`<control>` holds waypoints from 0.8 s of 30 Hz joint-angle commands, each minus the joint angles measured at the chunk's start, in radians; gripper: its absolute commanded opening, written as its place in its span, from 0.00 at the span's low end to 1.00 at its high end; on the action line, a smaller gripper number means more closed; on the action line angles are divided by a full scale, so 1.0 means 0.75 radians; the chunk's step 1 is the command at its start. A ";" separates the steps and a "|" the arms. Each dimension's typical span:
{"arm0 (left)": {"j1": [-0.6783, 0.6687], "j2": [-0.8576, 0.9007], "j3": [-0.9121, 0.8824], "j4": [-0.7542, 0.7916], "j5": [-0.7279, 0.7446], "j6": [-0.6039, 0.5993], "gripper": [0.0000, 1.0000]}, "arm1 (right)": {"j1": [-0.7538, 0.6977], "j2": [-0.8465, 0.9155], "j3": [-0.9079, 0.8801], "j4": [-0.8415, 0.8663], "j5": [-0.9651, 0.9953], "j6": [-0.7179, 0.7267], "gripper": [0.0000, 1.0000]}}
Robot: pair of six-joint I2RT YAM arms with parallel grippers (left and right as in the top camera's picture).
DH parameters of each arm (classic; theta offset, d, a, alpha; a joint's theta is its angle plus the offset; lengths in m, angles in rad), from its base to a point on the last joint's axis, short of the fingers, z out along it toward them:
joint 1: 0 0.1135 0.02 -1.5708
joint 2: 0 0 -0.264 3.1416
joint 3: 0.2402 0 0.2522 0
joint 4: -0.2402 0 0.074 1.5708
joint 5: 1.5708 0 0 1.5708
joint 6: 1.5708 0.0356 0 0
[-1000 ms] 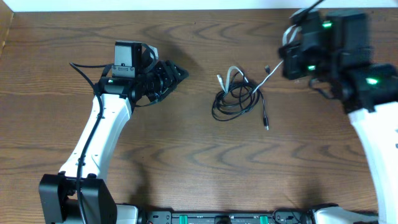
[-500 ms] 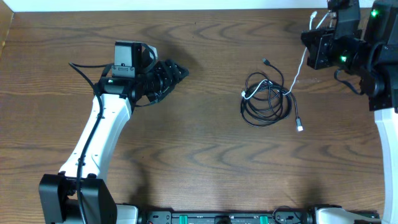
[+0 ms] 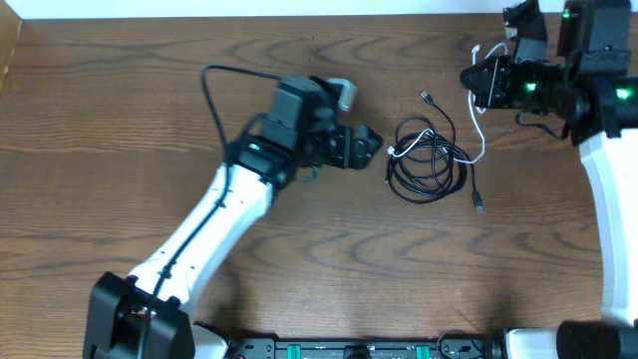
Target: Untangle cables
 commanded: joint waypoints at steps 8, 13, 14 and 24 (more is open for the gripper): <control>-0.252 0.043 0.001 0.061 -0.573 0.089 0.85 | 0.001 0.273 0.018 -0.076 0.424 0.048 0.01; -0.240 0.050 0.001 -0.013 -0.621 0.089 0.85 | -0.059 0.363 0.018 -0.171 0.933 0.163 0.01; -0.234 0.050 0.001 -0.042 -0.621 0.089 0.85 | -0.114 0.388 0.018 -0.194 0.975 0.167 0.01; -0.221 0.050 0.001 -0.160 -0.889 0.068 0.87 | -0.458 0.476 0.017 -0.243 1.068 0.260 0.14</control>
